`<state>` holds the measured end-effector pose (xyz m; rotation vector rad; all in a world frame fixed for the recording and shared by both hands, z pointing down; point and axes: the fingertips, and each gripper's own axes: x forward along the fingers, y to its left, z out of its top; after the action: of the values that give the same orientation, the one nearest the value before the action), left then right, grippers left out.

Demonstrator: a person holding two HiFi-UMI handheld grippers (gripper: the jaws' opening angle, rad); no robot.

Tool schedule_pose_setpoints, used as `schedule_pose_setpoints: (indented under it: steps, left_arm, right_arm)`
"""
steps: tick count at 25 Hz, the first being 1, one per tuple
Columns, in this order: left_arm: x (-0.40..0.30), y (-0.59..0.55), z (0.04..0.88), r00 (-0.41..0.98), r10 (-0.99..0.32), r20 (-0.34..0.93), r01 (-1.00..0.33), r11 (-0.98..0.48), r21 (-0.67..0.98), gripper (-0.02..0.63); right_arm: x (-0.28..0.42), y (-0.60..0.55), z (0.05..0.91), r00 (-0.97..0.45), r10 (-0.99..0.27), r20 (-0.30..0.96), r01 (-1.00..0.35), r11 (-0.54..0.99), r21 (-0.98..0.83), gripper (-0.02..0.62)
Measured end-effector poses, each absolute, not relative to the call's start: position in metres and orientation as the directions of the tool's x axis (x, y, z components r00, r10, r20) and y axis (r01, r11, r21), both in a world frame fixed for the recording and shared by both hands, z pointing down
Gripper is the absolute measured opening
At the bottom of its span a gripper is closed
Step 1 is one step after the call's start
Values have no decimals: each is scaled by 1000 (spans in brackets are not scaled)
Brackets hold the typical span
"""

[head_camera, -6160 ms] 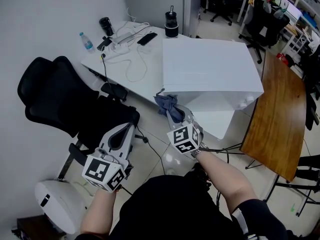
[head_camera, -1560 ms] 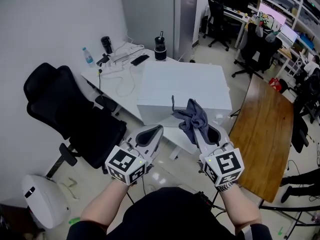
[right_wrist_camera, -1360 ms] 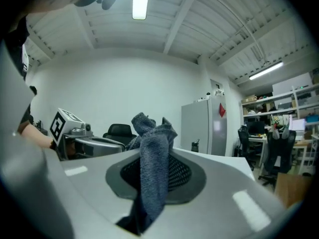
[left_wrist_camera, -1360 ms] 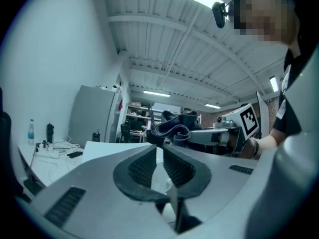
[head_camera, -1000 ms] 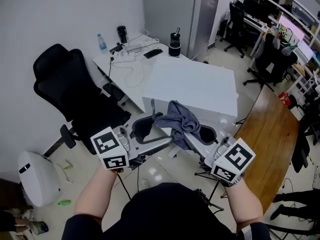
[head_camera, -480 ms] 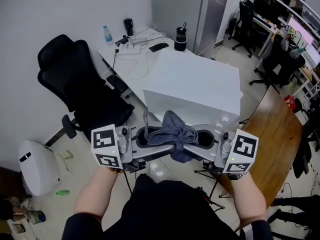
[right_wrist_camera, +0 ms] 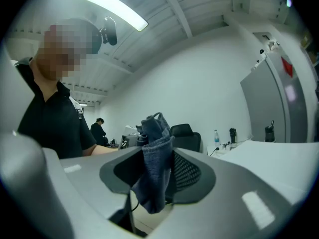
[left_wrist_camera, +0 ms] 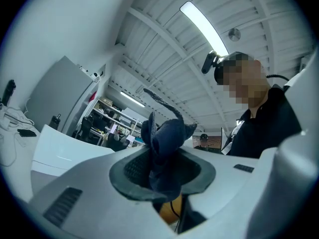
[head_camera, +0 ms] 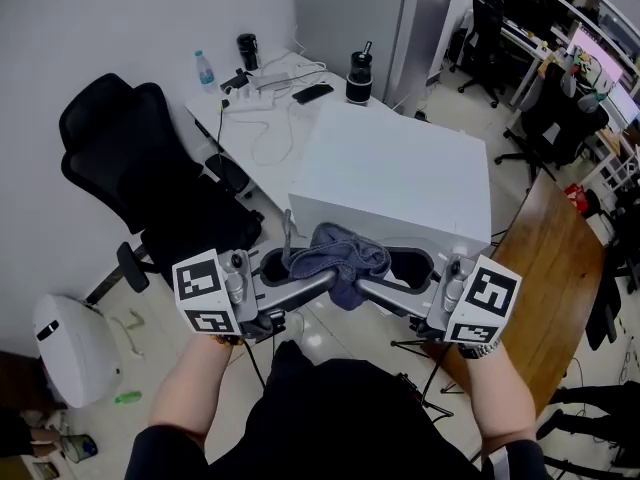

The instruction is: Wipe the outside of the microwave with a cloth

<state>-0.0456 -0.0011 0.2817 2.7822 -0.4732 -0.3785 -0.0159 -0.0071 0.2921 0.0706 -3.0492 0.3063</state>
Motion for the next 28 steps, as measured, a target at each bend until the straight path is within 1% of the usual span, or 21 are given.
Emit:
schedule_pose_setpoints:
  steps: [5, 9, 12, 15, 17, 21, 28]
  left_arm:
    - [-94, -42, 298, 890, -432, -148, -377, -878, 296, 104]
    - [-142, -80, 316, 856, -509, -86, -475, -842, 255, 104]
    - [-182, -109, 333, 811, -584, -23, -568, -797, 203, 104]
    - [-212, -133, 355, 780, -625, 37, -621, -765, 172, 104]
    - [-227, -146, 374, 772, -631, 77, -634, -755, 167, 104]
    - [-243, -165, 411, 770, -624, 134, -638, -750, 172, 104]
    - [-226, -183, 462, 836, -517, 185, -549, -803, 232, 104]
  right_arm:
    - [-46, -51, 307, -978, -155, 142, -177, 971, -159, 165]
    - [-72, -95, 319, -939, -278, 201, -300, 950, -91, 155]
    - [-84, -128, 319, -895, -394, 208, -409, 912, -32, 131]
    - [-86, -158, 317, -828, -522, 206, -526, 850, 42, 69]
    - [-85, -176, 317, -770, -601, 215, -598, 797, 86, 2]
    - [-87, -205, 324, -679, -694, 239, -692, 714, 109, 0]
    - [-95, -231, 330, -624, -737, 262, -743, 663, 95, 2]
